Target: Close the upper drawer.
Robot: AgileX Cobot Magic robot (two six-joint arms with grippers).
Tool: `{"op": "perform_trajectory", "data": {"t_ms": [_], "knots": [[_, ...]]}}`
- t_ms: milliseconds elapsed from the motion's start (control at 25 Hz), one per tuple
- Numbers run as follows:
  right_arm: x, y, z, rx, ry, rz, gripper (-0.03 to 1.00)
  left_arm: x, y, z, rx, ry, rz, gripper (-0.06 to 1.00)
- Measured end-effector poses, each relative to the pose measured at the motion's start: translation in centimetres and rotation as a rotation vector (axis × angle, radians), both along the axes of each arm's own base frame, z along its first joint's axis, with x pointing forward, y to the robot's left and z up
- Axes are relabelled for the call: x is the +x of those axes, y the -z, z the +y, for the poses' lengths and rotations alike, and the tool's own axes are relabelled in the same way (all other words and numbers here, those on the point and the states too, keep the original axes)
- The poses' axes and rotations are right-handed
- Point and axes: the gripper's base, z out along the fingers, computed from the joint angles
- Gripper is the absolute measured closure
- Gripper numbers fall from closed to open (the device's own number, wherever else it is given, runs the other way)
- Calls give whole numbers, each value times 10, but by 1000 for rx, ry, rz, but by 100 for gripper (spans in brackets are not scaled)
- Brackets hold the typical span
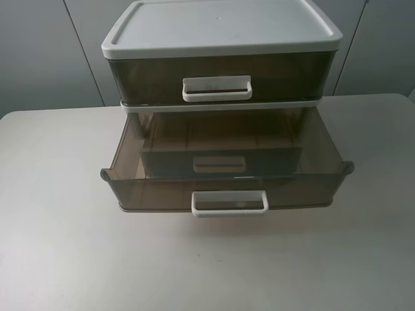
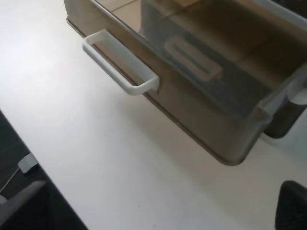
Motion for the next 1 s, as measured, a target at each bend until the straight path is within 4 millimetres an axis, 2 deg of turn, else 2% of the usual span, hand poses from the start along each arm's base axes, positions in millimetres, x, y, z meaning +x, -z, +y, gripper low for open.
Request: {"op": "perform_trajectory", "data": {"t_ms": [600, 800, 1000], "knots": [[2, 0, -4, -5, 612, -5, 27, 0, 0, 0, 0, 0, 0, 20], [-4, 0, -5, 10, 714, -42, 27, 0, 0, 0, 0, 0, 0, 20], [-12, 0, -5, 29, 736, -95, 27, 0, 0, 0, 0, 0, 0, 20]]}}
